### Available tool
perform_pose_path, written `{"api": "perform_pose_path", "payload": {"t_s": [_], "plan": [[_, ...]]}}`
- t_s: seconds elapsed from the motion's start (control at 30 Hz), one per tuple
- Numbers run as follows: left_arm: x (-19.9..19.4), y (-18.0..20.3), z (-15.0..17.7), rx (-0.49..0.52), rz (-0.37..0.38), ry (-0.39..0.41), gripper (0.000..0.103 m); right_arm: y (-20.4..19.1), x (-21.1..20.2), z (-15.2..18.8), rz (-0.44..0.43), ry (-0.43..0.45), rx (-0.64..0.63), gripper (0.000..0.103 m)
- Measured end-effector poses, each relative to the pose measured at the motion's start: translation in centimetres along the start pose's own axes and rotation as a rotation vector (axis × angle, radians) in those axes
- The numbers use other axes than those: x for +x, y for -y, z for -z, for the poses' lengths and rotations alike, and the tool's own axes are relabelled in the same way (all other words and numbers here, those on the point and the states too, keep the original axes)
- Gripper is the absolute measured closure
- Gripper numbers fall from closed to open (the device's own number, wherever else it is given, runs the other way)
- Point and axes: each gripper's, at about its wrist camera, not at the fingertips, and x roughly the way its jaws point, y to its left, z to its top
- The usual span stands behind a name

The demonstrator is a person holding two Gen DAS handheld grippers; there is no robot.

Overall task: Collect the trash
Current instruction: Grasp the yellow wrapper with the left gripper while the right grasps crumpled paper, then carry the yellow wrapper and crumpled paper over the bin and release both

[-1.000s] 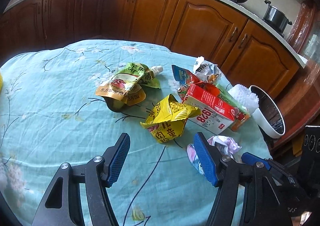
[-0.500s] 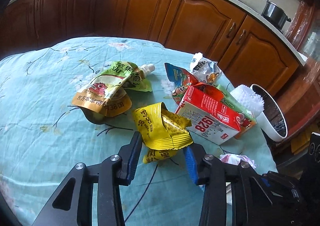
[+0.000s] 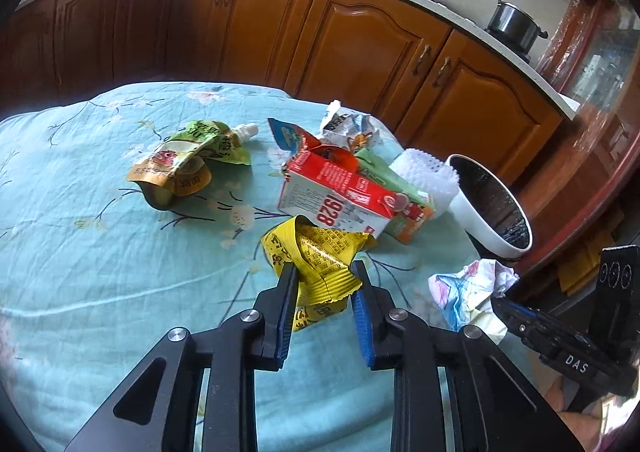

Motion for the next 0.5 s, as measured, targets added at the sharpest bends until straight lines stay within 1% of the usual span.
{"api": "perform_pose_path", "payload": {"t_s": [0.2,0.5], "plan": [[-0.5,2.7,0.4,0.047,0.055,-0.004,0.078,2.3,-2.3,0.2,0.032,0.044,0.041,0.08],[0.6,6.3,0.3,0.104,0.09,-0.018,0.078,4.0,-3.9,0.0,0.064,0.092,0.075,0.08]]}}
